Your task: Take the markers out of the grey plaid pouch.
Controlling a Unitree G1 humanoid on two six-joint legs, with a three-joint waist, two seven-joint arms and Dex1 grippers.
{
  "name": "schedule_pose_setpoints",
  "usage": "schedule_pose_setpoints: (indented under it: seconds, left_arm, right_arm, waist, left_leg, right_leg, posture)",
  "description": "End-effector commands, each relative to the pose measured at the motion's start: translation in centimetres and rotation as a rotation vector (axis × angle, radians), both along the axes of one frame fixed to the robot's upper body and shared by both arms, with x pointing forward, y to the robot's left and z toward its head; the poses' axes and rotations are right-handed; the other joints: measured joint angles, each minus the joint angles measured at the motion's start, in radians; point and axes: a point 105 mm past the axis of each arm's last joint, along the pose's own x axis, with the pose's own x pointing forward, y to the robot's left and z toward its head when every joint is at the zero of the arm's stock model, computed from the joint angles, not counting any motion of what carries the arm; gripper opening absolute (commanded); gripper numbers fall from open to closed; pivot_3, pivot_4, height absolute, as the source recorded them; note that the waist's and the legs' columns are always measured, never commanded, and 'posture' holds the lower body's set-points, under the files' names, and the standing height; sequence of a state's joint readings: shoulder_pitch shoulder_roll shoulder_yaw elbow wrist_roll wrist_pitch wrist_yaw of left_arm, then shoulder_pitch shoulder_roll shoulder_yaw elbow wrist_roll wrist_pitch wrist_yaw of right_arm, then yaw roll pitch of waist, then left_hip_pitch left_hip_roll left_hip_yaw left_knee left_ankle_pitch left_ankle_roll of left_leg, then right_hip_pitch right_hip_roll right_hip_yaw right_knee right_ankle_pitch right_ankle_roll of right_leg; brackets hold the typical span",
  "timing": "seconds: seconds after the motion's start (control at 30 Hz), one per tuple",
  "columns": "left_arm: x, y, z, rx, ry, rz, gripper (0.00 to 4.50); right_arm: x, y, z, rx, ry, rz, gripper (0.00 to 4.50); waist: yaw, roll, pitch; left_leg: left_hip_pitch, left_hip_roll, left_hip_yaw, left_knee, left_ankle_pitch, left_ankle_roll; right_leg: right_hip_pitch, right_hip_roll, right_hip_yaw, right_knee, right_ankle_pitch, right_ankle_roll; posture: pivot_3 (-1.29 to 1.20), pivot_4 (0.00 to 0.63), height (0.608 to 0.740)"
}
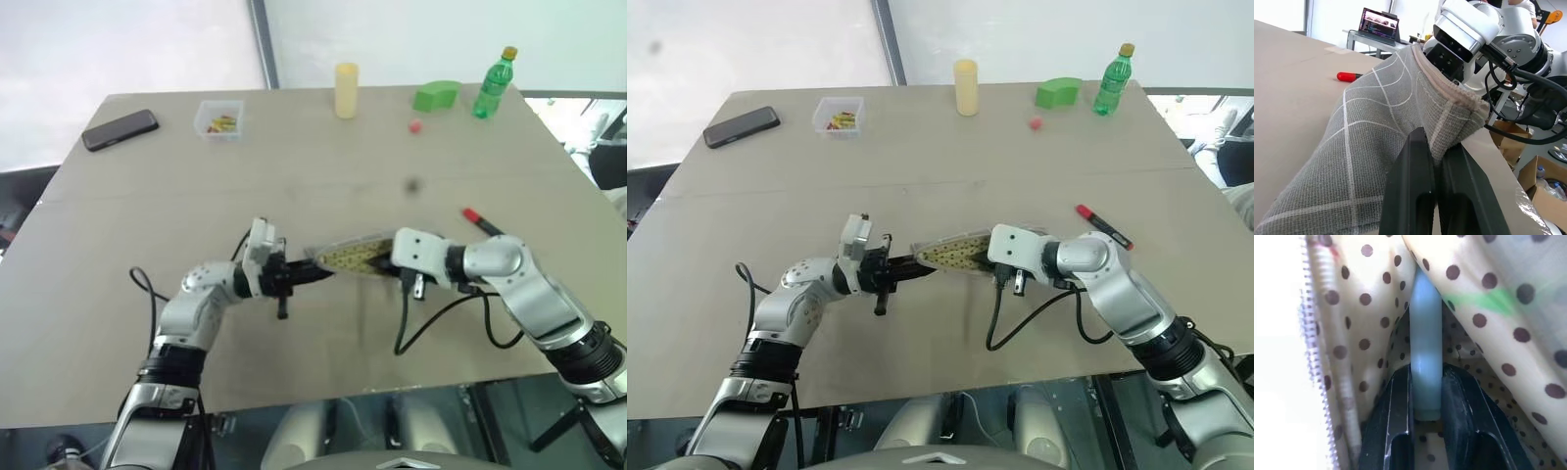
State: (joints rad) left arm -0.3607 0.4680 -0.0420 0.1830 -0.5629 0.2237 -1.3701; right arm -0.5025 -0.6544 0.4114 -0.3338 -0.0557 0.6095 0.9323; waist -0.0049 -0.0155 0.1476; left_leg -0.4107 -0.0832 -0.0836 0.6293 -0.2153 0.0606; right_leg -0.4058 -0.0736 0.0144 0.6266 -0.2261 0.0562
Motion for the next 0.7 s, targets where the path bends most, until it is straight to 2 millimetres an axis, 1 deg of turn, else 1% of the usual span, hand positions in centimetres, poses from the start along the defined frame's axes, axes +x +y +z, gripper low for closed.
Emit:
schedule_pose_setpoints:
  seconds: [0.03, 0.07, 0.13, 0.17, 0.2, 0.27, 0.3, 0.37, 0.47, 0.53, 0.63, 0.7]
  left_arm:
    - [1.1, 2.3, 0.0, 0.06, -0.063, 0.117, 0.0]
    - [1.6, 2.3, 0.0, 0.078, -0.095, 0.146, 0.0]
    - [2.4, 2.3, 0.1, 0.107, -0.17, 0.19, 0.0]
    - [3.1, 2.4, 0.1, 0.144, -0.24, 0.228, 0.0]
    - [3.5, 2.5, 0.2, 0.169, -0.288, 0.251, 0.0]
    - [4.2, 2.4, 0.3, 0.27, -0.483, 0.266, 0.0]
    - [4.4, 2.4, 0.4, 0.293, -0.542, 0.268, 0.0]
    - [4.7, 2.0, 0.7, 0.328, -0.643, 0.261, 0.0]
    - [5.1, 1.5, 0.2, 0.41, -0.757, 0.251, 0.0]
    - [5.3, 1.0, 0.2, 0.434, -0.818, 0.258, 0.0]
    - [5.6, -0.3, 0.8, 0.445, -0.912, 0.276, 0.0]
    - [5.4, -1.2, 1.4, 0.44, -0.976, 0.275, 0.0]
  right_arm:
    - [1.9, -4.1, 1.9, -0.08, -0.077, -0.158, 0.28]
    - [1.9, -4.6, 1.7, -0.139, -0.1, -0.144, 0.28]
    - [1.9, -5.6, 1.2, -0.243, -0.131, -0.129, 0.27]
    - [2.1, -6.0, 1.0, -0.286, -0.155, -0.126, 0.27]
    - [2.2, -6.2, 0.9, -0.309, -0.172, -0.124, 0.27]
    - [2.6, -6.2, 1.2, -0.326, -0.194, -0.146, 0.27]
    - [2.8, -6.2, 1.3, -0.328, -0.2, -0.156, 0.27]
    - [3.2, -5.2, 2.1, -0.243, -0.191, -0.202, 0.27]
    - [3.7, -3.8, 3.6, -0.111, -0.167, -0.252, 0.27]
    - [3.9, -3.1, 4.5, -0.044, -0.146, -0.284, 0.27]
    - [4.3, -2.5, 4.8, -0.031, -0.142, -0.309, 0.27]
    - [5.2, -2.6, 4.5, -0.084, -0.183, -0.345, 0.27]
  waist:
    - [0.0, 0.0, 0.0]
    - [0.002, 0.0, 0.0]
    - [0.012, 0.0, 0.0]
    - [0.015, 0.0, 0.0]
    - [0.019, 0.0, 0.0]
    - [0.02, 0.0, 0.0]
    - [0.02, 0.0, 0.0]
    - [0.02, -0.001, 0.0]
    - [0.018, -0.001, 0.0]
    - [0.018, -0.001, 0.0]
    - [0.021, -0.001, 0.0]
    - [0.021, -0.001, 0.0]
  left_leg:
    - [-0.003, 0.0, 0.0, 0.001, 0.001, 0.0]
    - [-0.005, 0.0, 0.0, 0.002, 0.003, -0.003]
    - [-0.005, -0.001, 0.0, 0.002, 0.003, -0.003]
    - [-0.005, -0.002, 0.0, 0.002, 0.003, -0.003]
    - [-0.006, -0.002, 0.0, 0.002, 0.003, -0.003]
    - [-0.006, -0.002, 0.0, 0.002, 0.003, -0.003]
    - [-0.006, -0.001, 0.0, 0.002, 0.003, -0.004]
    - [-0.006, -0.001, 0.0, 0.002, 0.003, -0.004]
    - [-0.006, -0.001, 0.0, 0.002, 0.003, -0.003]
    - [-0.006, -0.001, 0.0, 0.001, 0.003, -0.003]
    - [-0.007, -0.002, 0.0, 0.001, 0.003, -0.003]
    - [-0.007, -0.003, 0.0, 0.001, 0.003, -0.003]
  right_leg:
    - [-0.003, 0.0, 0.0, 0.0, 0.0, 0.0]
    - [-0.004, 0.0, 0.0, 0.001, 0.0, 0.0]
    - [-0.004, -0.001, 0.0, 0.001, 0.0, 0.0]
    - [-0.004, -0.001, 0.0, 0.0, 0.0, 0.0]
    - [-0.004, -0.001, 0.0, 0.0, 0.0, 0.0]
    - [-0.004, -0.001, 0.0, 0.0, 0.0, 0.0]
    - [-0.004, -0.001, 0.0, 0.0, 0.0, 0.0]
    - [-0.004, -0.001, 0.0, 0.0, 0.0, 0.0]
    - [-0.005, -0.001, 0.0, 0.0, 0.0, 0.0]
    - [-0.005, -0.001, 0.0, 0.0, 0.0, 0.0]
    - [-0.006, -0.001, 0.0, 0.0, 0.001, 0.0]
    - [-0.006, -0.001, 0.0, 0.0, 0.001, 0.0]
  posture:
    - [0.0, 0.15, 0.74]
    - [0.0, 0.15, 0.74]
    - [0.0, 0.15, 0.74]
    - [0.0, 0.15, 0.74]
    - [0.0, 0.15, 0.74]
    - [0.0, 0.15, 0.74]
    - [0.0, 0.15, 0.74]
    - [0.0, 0.15, 0.74]
    - [0.0, 0.15, 0.74]
    - [0.0, 0.15, 0.74]
    - [0.0, 0.15, 0.74]
    - [0.0, 0.15, 0.74]
